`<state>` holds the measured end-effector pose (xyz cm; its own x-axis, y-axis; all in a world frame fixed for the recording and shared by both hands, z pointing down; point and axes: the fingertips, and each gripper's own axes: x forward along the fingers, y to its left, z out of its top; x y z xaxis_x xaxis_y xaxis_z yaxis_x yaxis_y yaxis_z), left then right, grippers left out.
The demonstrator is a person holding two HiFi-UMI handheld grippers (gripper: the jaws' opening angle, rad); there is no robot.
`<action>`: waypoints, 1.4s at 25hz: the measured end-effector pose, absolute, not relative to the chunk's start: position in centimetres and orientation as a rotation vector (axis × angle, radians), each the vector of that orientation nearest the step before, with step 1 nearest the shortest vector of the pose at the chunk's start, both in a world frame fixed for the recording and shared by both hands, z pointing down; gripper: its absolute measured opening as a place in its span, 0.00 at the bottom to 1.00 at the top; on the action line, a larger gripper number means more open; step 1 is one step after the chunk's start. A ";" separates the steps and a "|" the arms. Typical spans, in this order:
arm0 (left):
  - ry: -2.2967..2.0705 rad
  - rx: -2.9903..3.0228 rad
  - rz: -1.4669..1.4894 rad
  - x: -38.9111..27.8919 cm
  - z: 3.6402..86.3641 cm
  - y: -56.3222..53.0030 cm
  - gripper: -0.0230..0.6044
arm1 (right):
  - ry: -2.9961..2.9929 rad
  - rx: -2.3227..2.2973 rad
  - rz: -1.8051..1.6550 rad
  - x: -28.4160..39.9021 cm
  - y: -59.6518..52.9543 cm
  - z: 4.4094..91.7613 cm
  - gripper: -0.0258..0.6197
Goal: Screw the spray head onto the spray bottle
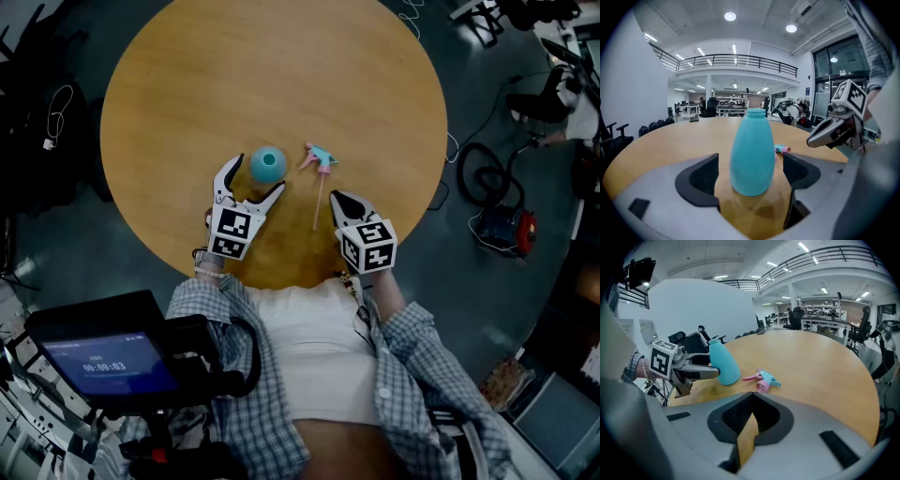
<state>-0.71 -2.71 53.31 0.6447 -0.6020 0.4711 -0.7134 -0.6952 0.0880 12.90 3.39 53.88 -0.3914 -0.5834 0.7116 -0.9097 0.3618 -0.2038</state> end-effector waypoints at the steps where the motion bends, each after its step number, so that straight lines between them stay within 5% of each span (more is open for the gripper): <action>1: -1.066 2.601 0.600 -0.6 53.2 -2.9 0.70 | -2.094 1.290 0.807 12.9 3.5 53.9 0.03; 22: -0.993 2.633 0.690 1.2 54.4 -1.2 0.63 | -2.009 1.292 0.945 15.3 0.5 55.1 0.04; 28: -1.005 2.620 0.686 1.1 54.5 -1.1 0.63 | -1.956 1.283 1.082 15.7 -2.9 55.5 0.29; 35: -1.010 2.614 0.678 1.2 54.3 -1.0 0.63 | -1.834 1.253 1.052 14.4 -3.6 56.7 0.31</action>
<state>1.24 -0.97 54.26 0.6500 -0.5645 0.5087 -0.6847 -0.7254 0.0699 14.42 -3.56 56.72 -0.3135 -0.4047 0.8591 -0.9459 0.2133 -0.2447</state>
